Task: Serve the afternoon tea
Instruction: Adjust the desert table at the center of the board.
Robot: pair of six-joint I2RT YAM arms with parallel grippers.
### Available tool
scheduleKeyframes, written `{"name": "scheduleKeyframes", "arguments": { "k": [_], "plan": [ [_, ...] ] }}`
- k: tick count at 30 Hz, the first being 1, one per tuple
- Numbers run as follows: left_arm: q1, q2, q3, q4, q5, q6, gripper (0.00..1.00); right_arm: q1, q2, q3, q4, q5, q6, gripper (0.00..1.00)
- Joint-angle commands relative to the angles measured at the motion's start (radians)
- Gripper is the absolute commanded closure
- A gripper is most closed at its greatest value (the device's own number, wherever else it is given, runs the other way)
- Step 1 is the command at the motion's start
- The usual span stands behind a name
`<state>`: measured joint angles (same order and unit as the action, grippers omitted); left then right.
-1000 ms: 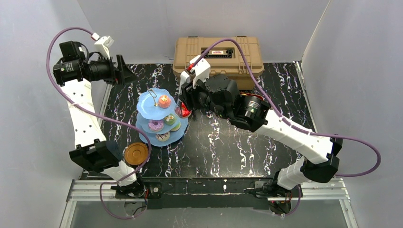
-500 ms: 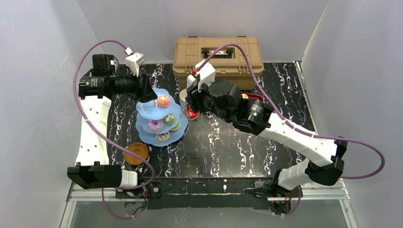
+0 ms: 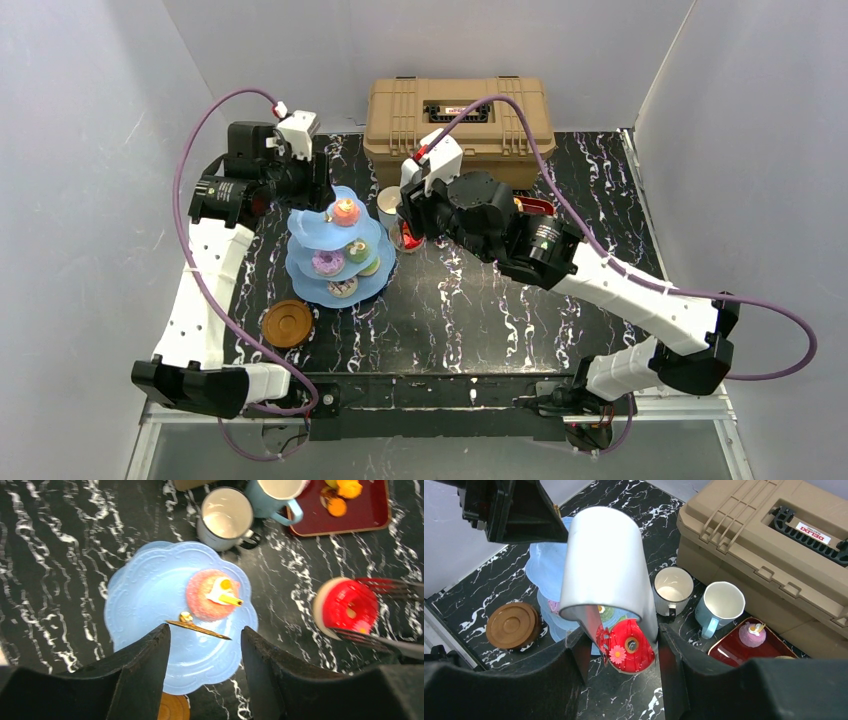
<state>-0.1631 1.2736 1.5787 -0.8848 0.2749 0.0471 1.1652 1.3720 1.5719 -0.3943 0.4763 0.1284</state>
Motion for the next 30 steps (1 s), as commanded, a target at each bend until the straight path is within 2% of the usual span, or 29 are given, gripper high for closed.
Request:
{"name": "scheduleKeyframes", "arguments": {
  "k": [1, 16, 20, 26, 30],
  "plan": [
    [-0.020, 0.003, 0.018, 0.038, -0.161, -0.039, 0.49, 0.002, -0.051, -0.008, 0.087, 0.028, 0.004, 0.99],
    [-0.076, 0.043, 0.019, 0.061, -0.184, -0.123, 0.52, 0.002, -0.069, -0.044, 0.110, 0.024, 0.004, 0.99],
    [-0.076, 0.046, 0.034, 0.061, -0.204, -0.109, 0.58, 0.002, -0.068, -0.047, 0.115, 0.021, 0.002, 0.99],
    [-0.076, 0.045, 0.070, 0.044, -0.241, -0.065, 0.72, 0.002, -0.068, -0.055, 0.122, 0.017, 0.002, 0.99],
    [-0.076, 0.037, 0.088, 0.041, -0.241, -0.018, 0.76, 0.002, -0.068, -0.056, 0.126, 0.015, 0.003, 0.99]
  ]
}}
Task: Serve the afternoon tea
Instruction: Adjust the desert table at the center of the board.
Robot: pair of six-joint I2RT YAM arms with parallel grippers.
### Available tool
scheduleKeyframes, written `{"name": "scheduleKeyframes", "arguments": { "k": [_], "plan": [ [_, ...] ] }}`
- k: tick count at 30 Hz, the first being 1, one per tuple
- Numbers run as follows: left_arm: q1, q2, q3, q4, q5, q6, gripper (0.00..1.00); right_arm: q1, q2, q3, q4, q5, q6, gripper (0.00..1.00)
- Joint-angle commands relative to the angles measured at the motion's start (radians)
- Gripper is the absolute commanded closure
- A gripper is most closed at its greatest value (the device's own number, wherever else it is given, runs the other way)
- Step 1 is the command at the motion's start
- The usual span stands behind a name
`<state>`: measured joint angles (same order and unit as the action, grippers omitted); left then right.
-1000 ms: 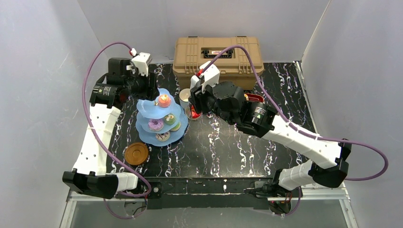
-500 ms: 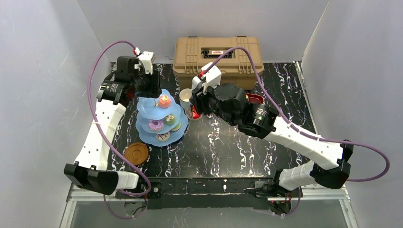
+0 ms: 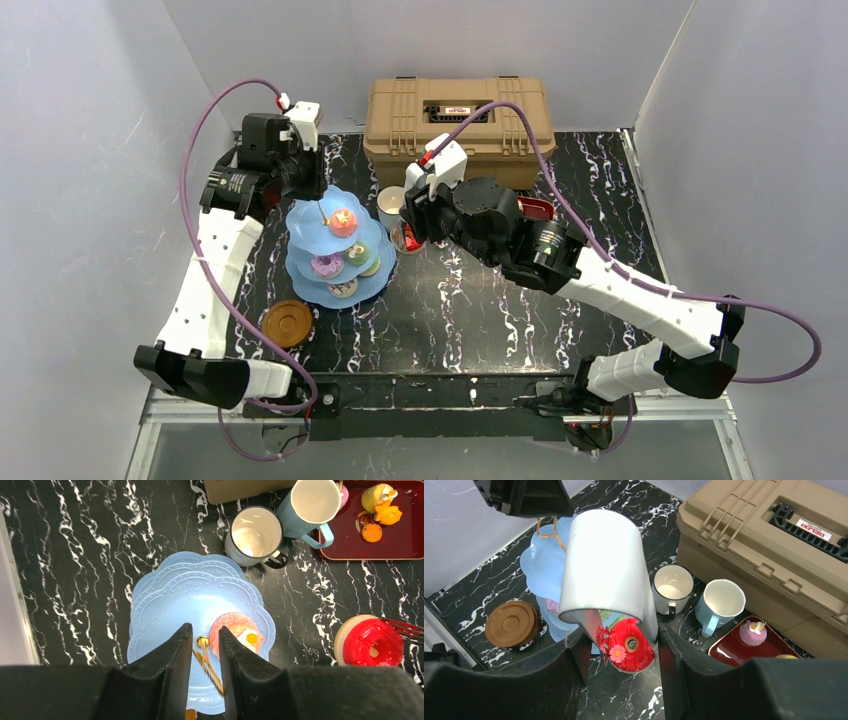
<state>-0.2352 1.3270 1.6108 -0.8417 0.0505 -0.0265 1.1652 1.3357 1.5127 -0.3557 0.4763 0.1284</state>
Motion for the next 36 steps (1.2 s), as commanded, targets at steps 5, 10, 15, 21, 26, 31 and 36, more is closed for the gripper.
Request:
{"name": "scheduleKeyframes", "arguments": {
  "k": [5, 10, 15, 21, 26, 31, 36],
  "plan": [
    [-0.004, -0.017, 0.076, -0.002, 0.025, 0.090, 0.77, 0.002, -0.029, 0.004, 0.090, 0.012, 0.002, 0.99],
    [-0.004, -0.019, 0.058, -0.030, 0.031, 0.080, 0.75, 0.002, -0.027, 0.006, 0.087, 0.012, 0.001, 0.99],
    [-0.003, -0.056, -0.002, -0.038, 0.009, 0.049, 0.60, 0.002, -0.030, 0.007, 0.087, 0.019, -0.005, 0.99],
    [-0.004, -0.059, -0.026, -0.029, 0.008, 0.037, 0.64, 0.002, -0.026, 0.012, 0.088, 0.019, -0.005, 0.99],
    [-0.004, -0.057, -0.028, -0.025, 0.033, 0.040, 0.82, 0.002, -0.027, 0.015, 0.084, 0.026, -0.009, 0.99],
    [-0.003, -0.061, -0.003, -0.003, 0.112, 0.079, 1.00, 0.001, -0.026, 0.019, 0.080, 0.031, -0.012, 0.99],
    [-0.003, -0.050, 0.054, -0.012, 0.149, 0.113, 1.00, 0.001, -0.030, 0.020, 0.077, 0.036, -0.012, 0.99]
  ]
}}
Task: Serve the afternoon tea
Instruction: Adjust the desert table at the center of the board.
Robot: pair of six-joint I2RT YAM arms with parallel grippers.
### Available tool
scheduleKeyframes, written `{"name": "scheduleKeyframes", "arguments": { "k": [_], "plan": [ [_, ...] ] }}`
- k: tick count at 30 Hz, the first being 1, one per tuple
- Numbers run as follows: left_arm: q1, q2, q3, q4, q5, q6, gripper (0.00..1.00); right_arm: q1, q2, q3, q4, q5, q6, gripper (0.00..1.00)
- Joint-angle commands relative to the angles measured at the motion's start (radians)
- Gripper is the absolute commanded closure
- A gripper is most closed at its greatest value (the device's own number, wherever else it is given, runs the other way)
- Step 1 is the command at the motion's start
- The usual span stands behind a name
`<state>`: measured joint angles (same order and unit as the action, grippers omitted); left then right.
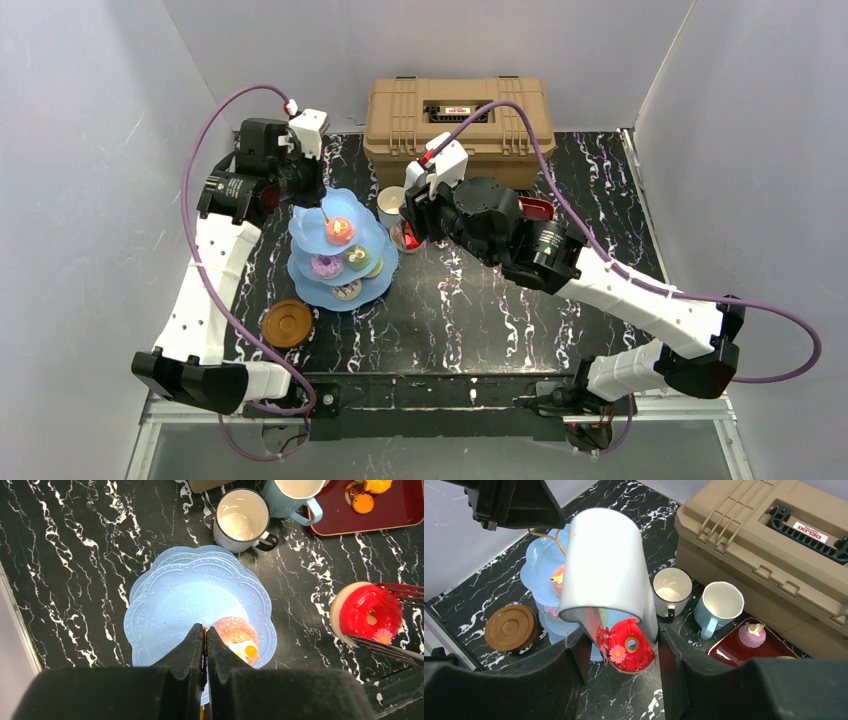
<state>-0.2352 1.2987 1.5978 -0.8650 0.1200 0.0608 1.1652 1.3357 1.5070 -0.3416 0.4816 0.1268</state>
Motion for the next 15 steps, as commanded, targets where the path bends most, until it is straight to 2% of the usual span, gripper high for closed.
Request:
{"name": "scheduleKeyframes", "arguments": {
  "k": [1, 7, 15],
  "plan": [
    [-0.004, -0.020, 0.079, 0.008, 0.086, 0.030, 1.00, 0.001, -0.031, 0.025, 0.062, 0.034, -0.010, 0.99],
    [-0.004, 0.000, 0.139, -0.008, 0.167, 0.057, 1.00, 0.001, -0.042, 0.016, 0.059, 0.047, -0.013, 0.99],
    [-0.004, 0.003, 0.165, -0.061, 0.320, 0.175, 1.00, -0.001, -0.060, -0.004, 0.056, 0.060, -0.006, 0.99]
  ]
}}
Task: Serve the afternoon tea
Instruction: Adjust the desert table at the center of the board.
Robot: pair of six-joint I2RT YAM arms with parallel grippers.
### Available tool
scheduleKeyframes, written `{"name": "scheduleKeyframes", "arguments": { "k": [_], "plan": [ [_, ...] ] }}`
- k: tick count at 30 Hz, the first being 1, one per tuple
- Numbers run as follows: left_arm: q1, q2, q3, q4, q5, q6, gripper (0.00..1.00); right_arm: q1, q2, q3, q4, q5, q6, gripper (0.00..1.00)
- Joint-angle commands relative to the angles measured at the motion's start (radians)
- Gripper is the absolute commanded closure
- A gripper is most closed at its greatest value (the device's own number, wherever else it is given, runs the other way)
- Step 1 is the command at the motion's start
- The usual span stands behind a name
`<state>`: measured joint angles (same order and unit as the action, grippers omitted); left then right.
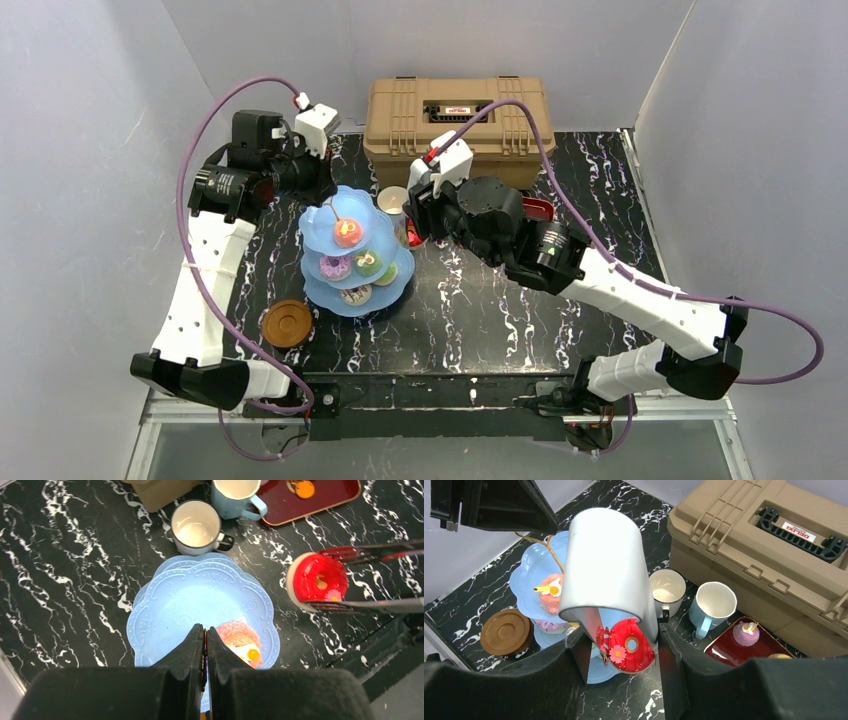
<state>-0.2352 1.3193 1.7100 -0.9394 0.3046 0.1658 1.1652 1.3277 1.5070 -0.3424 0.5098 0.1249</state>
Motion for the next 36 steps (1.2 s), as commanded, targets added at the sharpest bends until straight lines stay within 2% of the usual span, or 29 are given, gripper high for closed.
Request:
{"name": "scheduleKeyframes", "arguments": {
  "k": [1, 12, 17, 31, 36],
  "plan": [
    [-0.004, -0.021, 0.052, 0.012, 0.157, 0.086, 1.00, -0.001, -0.056, -0.007, 0.059, 0.030, -0.004, 0.99],
    [-0.004, -0.024, 0.041, 0.016, 0.366, 0.239, 1.00, -0.001, -0.186, -0.186, 0.112, 0.016, 0.013, 0.99],
    [-0.008, -0.017, 0.048, -0.051, 0.429, 0.361, 1.00, -0.001, -0.250, -0.246, 0.118, 0.016, 0.034, 0.99],
    [-0.111, -0.039, -0.033, -0.106, 0.405, 0.606, 1.00, -0.001, -0.274, -0.297, 0.129, 0.002, 0.045, 0.99],
    [-0.115, -0.022, 0.000, -0.196, 0.418, 0.673, 0.97, -0.001, -0.287, -0.304, 0.125, 0.009, 0.047, 0.99]
  ]
}}
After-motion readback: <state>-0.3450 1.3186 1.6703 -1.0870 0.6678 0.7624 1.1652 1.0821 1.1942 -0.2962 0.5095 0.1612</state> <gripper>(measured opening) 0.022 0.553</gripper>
